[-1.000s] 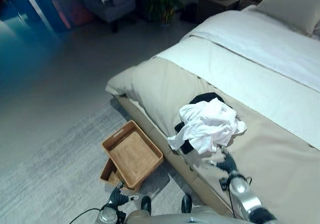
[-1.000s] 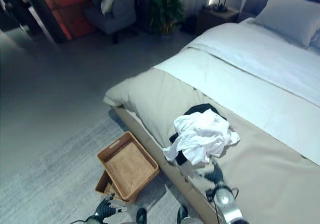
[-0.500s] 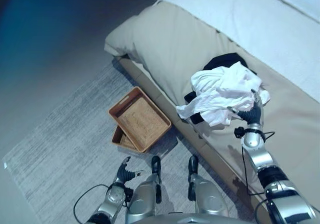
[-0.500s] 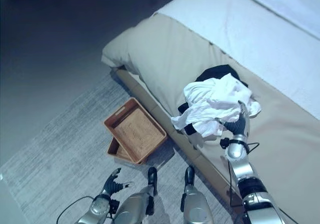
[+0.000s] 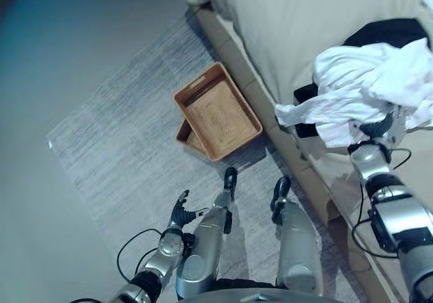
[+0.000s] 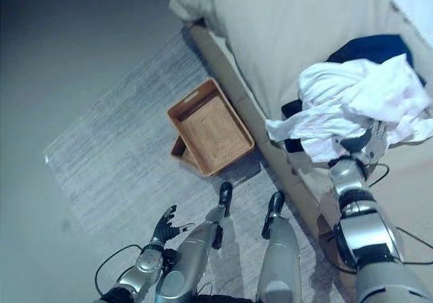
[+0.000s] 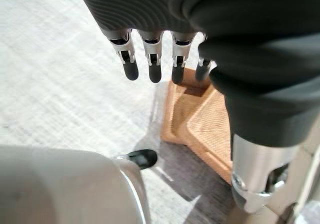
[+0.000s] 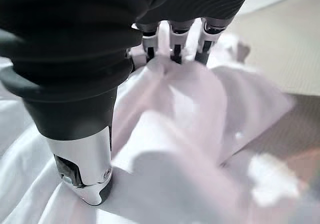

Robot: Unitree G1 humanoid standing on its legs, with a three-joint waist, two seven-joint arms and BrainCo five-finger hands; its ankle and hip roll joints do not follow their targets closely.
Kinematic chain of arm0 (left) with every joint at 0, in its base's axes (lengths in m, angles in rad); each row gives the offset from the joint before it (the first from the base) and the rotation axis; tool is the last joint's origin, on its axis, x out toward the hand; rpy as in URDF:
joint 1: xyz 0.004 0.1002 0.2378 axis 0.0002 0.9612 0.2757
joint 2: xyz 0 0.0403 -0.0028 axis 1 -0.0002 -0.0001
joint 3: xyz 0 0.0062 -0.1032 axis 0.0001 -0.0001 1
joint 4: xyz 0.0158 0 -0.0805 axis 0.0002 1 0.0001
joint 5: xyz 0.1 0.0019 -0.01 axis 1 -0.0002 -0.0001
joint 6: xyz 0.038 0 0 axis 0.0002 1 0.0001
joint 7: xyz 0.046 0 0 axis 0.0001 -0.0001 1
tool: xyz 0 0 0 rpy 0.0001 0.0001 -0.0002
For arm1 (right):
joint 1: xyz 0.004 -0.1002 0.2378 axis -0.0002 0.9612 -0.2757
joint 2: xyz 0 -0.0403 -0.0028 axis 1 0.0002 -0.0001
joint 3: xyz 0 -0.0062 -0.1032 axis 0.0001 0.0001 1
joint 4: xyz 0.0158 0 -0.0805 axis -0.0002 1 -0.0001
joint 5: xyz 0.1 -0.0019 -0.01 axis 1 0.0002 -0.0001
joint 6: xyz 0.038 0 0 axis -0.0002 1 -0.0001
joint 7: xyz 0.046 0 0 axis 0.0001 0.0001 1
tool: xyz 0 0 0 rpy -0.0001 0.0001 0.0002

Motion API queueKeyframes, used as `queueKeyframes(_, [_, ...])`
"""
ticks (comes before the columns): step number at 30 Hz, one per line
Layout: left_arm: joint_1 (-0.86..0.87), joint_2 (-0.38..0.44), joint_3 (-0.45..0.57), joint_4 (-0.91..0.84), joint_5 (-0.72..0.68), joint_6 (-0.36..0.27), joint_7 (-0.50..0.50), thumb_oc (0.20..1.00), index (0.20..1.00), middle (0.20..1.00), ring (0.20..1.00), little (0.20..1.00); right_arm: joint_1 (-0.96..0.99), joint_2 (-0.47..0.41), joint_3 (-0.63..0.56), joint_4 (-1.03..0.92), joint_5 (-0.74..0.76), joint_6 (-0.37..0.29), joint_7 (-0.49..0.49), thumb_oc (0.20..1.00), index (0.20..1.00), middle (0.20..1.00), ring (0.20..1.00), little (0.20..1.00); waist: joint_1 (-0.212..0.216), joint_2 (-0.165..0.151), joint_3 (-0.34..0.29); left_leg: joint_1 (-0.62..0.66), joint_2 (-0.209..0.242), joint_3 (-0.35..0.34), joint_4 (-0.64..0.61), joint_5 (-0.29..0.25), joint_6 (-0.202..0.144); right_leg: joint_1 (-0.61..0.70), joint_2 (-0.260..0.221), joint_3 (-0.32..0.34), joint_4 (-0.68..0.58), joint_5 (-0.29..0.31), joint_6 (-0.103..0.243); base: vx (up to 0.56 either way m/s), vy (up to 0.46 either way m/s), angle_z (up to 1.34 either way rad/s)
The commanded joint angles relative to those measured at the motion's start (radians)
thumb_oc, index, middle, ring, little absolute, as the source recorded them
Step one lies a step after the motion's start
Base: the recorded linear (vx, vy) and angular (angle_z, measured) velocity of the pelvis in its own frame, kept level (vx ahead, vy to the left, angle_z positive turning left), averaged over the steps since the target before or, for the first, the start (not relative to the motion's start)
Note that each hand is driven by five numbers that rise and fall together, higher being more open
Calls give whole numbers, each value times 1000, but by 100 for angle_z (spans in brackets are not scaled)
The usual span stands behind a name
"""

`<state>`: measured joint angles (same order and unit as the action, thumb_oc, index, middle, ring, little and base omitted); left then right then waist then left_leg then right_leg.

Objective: Pick up clothes into the bucket

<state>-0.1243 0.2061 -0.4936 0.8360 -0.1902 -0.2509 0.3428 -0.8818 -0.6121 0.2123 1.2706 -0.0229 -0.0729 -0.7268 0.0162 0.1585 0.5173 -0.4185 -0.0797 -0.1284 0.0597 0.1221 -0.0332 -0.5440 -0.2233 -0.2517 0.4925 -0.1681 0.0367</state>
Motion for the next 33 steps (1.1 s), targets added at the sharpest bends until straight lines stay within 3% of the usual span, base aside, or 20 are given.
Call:
queueKeyframes(1, [10,-24,-54,-18,-19,4,4,1000,1000,1000,1000,1000,-66,-108,81,66,19,31,54,1000,1000,1000,1000,1000,4,-2,3,-34,-1,-5,88,-66,-6,19,-34,55,-57,65,58,-1,20,10])
queueKeyframes(6, [-3,-21,-46,-75,-74,-3,9,1000,1000,1000,1000,1000,-144,-151,109,118,48,50,100,1000,1000,1000,1000,1000,16,15,3,-86,-10,-9,72,-47,-3,-53,-52,65,-37,64,57,2,6,9])
queueKeyframes(7, [-4,-23,-48,-83,-75,-4,8,1000,1000,1000,1000,1000,-146,-158,107,125,50,53,111,633,633,633,633,633,18,18,3,-89,-10,-11,67,-44,-2,-58,-55,64,-37,66,59,6,1,7])
queueKeyframes(8, [-4,-23,-48,-83,-75,-3,8,1000,1000,1000,1000,1000,-146,-159,108,125,50,53,111,476,476,476,476,476,18,18,3,-89,-11,-11,66,-43,-2,-58,-55,64,-36,66,59,14,8,3])
queueKeyframes(9, [-10,-26,-50,-88,-82,-4,12,1000,1000,1000,1000,1000,-152,-168,99,126,62,51,104,200,200,200,200,200,18,21,3,-80,-13,-17,53,-39,-2,-53,-58,63,-41,66,61,17,4,3])
queueKeyframes(12, [-22,-29,-53,-90,-79,-3,17,1000,1000,1000,1000,1000,-152,-171,73,89,100,27,81,200,200,200,200,200,13,17,3,-60,-13,-26,35,-34,-2,-31,-59,58,-56,69,65,0,0,0])
queueKeyframes(19, [-29,-17,-17,-77,-63,-7,24,1000,1000,1000,1000,1000,-111,-168,19,-198,183,-67,3,200,200,200,200,200,-21,-33,3,5,7,-17,0,-32,-8,35,-43,60,-121,99,76,-1,2,-2])
queueKeyframes(20, [-31,-11,6,-57,-60,-8,26,1000,1000,1000,1000,1000,-87,-173,-6,-348,182,-93,-27,200,200,200,200,200,-36,-60,3,36,19,-6,-6,-37,-10,67,-32,66,-147,113,80,0,3,-10])
queueKeyframes(23, [-23,3,43,-14,-49,-4,30,1000,1000,1000,1000,1000,-56,-191,-56,-524,167,-123,-59,200,200,200,200,200,-51,-101,-2,88,36,16,-10,-48,-11,122,-8,79,-181,131,87,5,2,-23])
queueKeyframes(33, [53,48,156,113,6,27,-8,1000,1000,1000,1000,1000,-18,-257,-133,-698,142,-151,-17,200,200,200,200,200,-58,-201,-152,251,78,107,-43,-87,-11,316,80,127,-359,184,105,69,0,-38])
